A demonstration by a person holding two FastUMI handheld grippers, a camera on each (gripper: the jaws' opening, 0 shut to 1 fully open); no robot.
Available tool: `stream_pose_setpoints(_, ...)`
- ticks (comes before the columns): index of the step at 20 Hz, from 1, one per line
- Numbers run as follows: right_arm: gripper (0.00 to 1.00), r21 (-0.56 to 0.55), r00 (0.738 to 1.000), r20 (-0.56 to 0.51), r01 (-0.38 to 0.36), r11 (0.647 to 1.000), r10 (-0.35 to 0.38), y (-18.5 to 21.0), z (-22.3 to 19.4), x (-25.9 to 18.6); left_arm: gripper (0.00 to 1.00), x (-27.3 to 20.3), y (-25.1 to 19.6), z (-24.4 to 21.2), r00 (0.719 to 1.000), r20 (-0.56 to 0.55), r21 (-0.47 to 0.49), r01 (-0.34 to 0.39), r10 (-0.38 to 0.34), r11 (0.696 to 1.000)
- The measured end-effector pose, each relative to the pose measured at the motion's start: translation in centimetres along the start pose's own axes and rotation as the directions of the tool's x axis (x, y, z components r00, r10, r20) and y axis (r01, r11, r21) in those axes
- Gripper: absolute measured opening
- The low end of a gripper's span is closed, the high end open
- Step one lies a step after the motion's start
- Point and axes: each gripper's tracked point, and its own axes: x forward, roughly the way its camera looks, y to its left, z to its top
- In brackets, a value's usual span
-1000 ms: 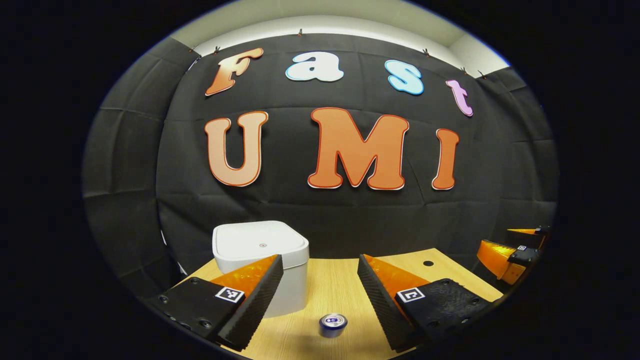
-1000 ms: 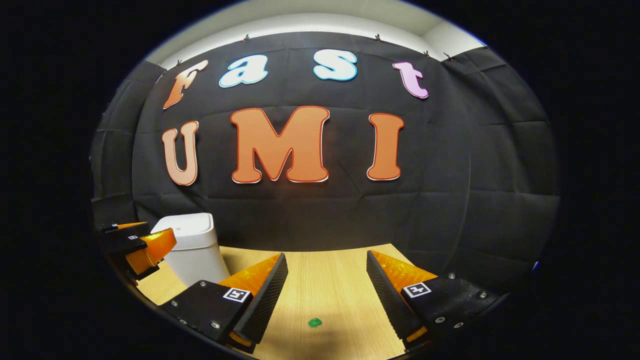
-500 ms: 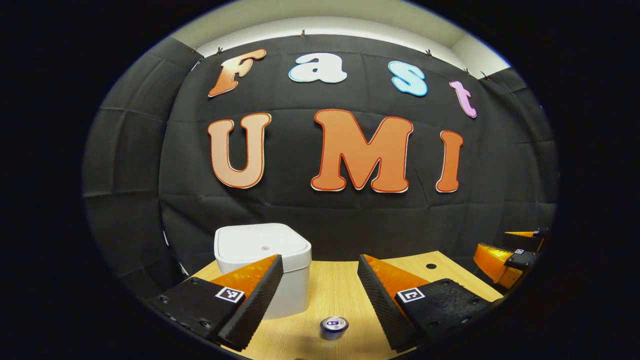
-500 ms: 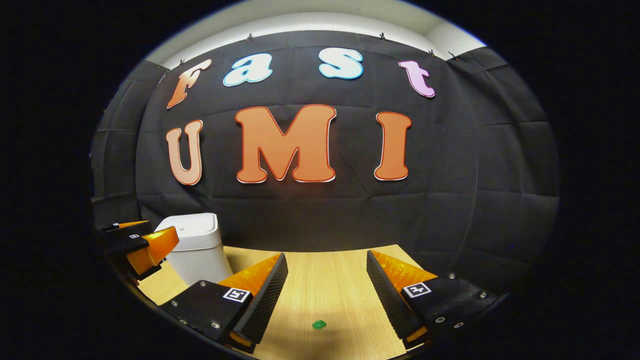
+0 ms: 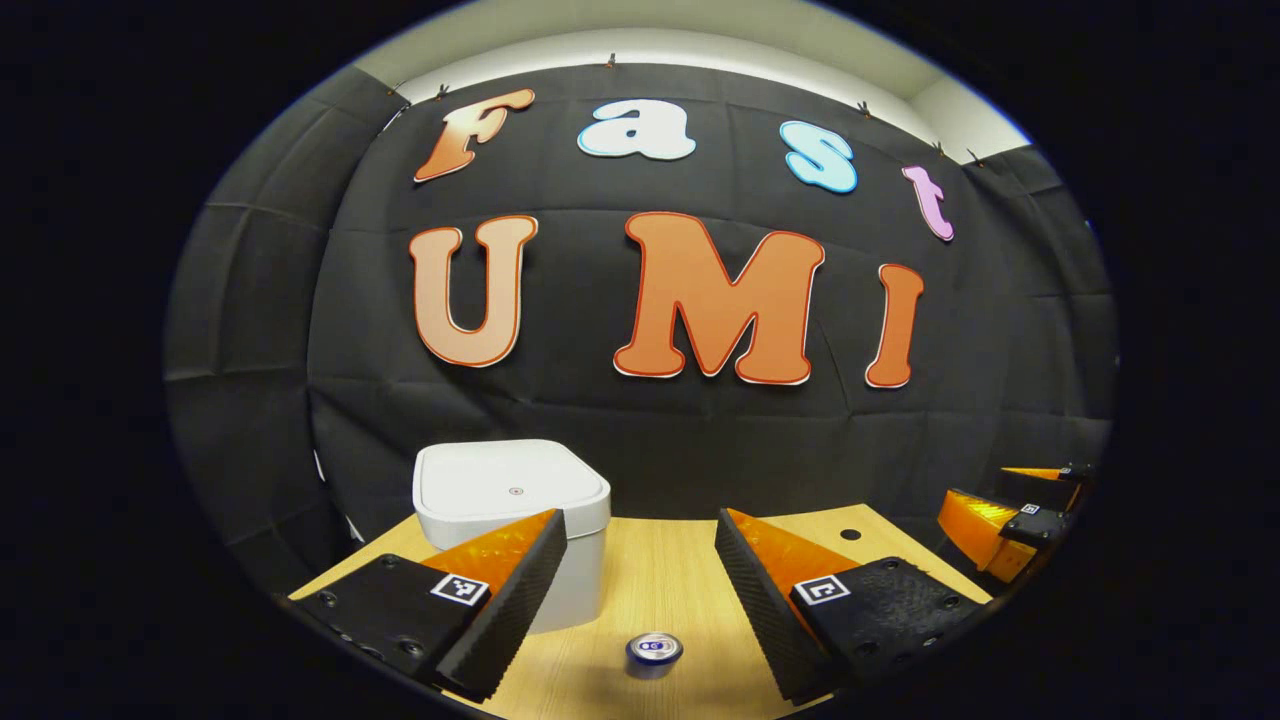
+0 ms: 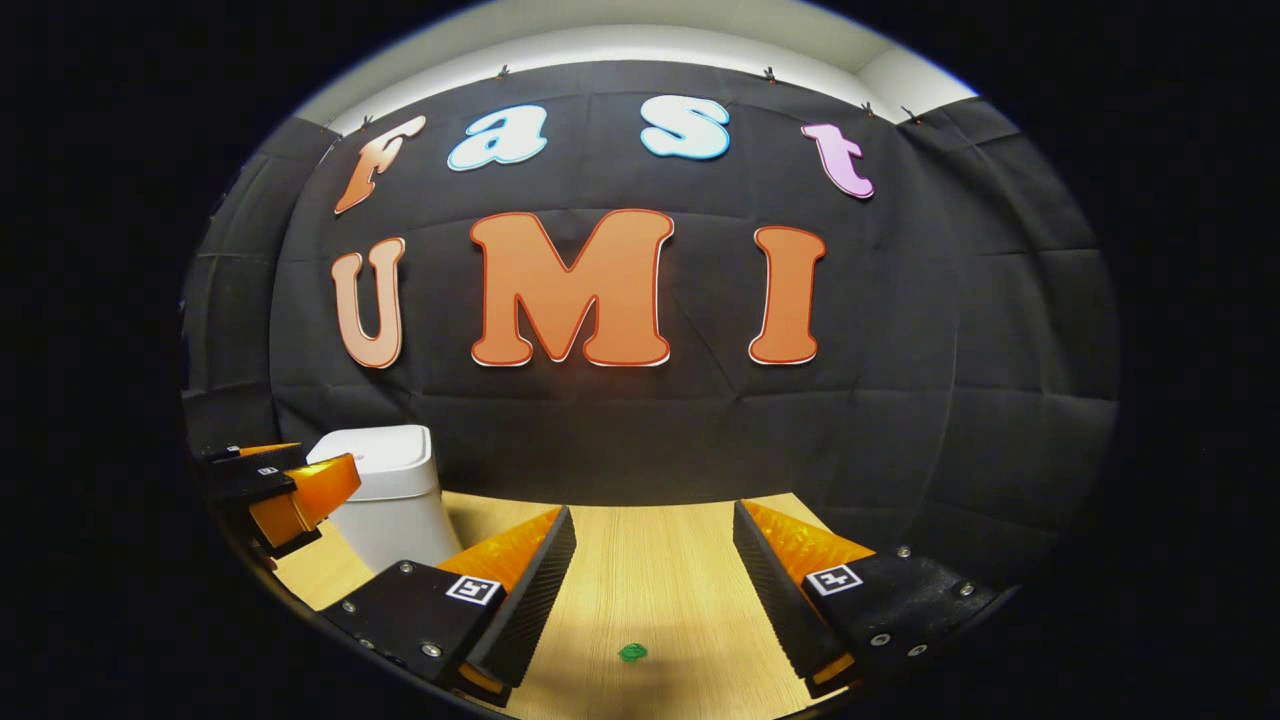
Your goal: Press the lid of the desktop garbage bin to open it, pick up the crumpled paper on the desktop and throw it into the bin, then pick up the pop can on the desktop and drop it into the bin, and finally close the garbage bin lid.
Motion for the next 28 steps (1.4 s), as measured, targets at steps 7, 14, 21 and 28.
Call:
stream_pose_setpoints(7,0.95,0.006,1.000,-0.002,0.000,1.000,0.000,-0.14,0.00,0.06,0.95,0.03,0.67,0.11,1.000,0.004,0.014,-0.026,0.026,1.000)
stream_pose_setpoints(14,0.95,0.004,1.000,-0.001,0.001,1.000,-0.001,-0.21,-0.12,-0.19,0.95,-0.15,0.38,0.09,1.000,0.004,0.019,-0.017,0.017,1.000)
stream_pose_setpoints(21,0.95,0.010,1.000,0.005,0.005,1.000,-0.005,-0.38,-0.03,-0.28,0.95,-0.24,0.29,-0.14,1.000,-0.006,0.018,-0.003,0.003,1.000)
stream_pose_setpoints(28,0.95,0.007,1.000,-0.001,0.006,1.000,-0.006,-0.41,-0.23,-0.34,0.87,-0.18,0.38,-0.04,1.000,0.000,0.021,-0.001,0.001,1.000)
